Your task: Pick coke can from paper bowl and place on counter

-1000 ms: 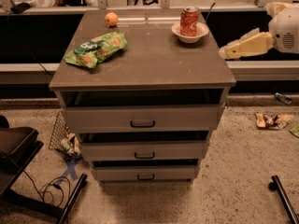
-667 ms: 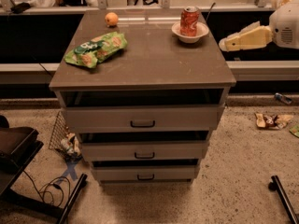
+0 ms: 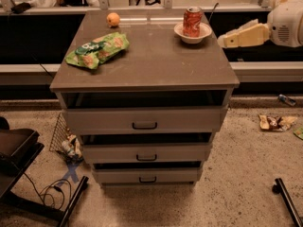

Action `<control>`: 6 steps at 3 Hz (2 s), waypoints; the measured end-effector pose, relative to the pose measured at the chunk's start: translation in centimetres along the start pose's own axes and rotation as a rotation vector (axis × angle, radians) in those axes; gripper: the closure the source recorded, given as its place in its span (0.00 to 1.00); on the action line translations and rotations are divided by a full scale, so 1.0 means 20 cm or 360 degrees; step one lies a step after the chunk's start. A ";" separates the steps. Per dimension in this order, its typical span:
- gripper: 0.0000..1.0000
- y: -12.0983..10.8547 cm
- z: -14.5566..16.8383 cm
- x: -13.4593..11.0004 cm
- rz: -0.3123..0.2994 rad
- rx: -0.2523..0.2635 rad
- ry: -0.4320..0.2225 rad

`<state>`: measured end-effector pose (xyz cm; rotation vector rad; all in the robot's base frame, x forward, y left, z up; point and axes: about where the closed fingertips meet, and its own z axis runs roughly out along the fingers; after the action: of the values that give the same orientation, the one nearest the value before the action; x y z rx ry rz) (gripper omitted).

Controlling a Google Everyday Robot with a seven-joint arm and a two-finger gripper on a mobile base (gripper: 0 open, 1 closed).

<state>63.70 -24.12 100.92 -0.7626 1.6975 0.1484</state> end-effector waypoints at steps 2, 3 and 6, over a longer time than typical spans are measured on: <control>0.00 -0.39 0.61 0.05 0.0284 0.0023 -0.0249; 0.00 -0.59 0.91 0.10 0.0265 0.0149 -0.0263; 0.00 -0.52 1.37 0.08 0.0407 0.0021 -0.0358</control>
Offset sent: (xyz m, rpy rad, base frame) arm 0.2279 -0.0270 -0.0202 0.3442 -0.0801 -0.0750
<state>92.02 -19.57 94.68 -0.4961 1.5727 0.3857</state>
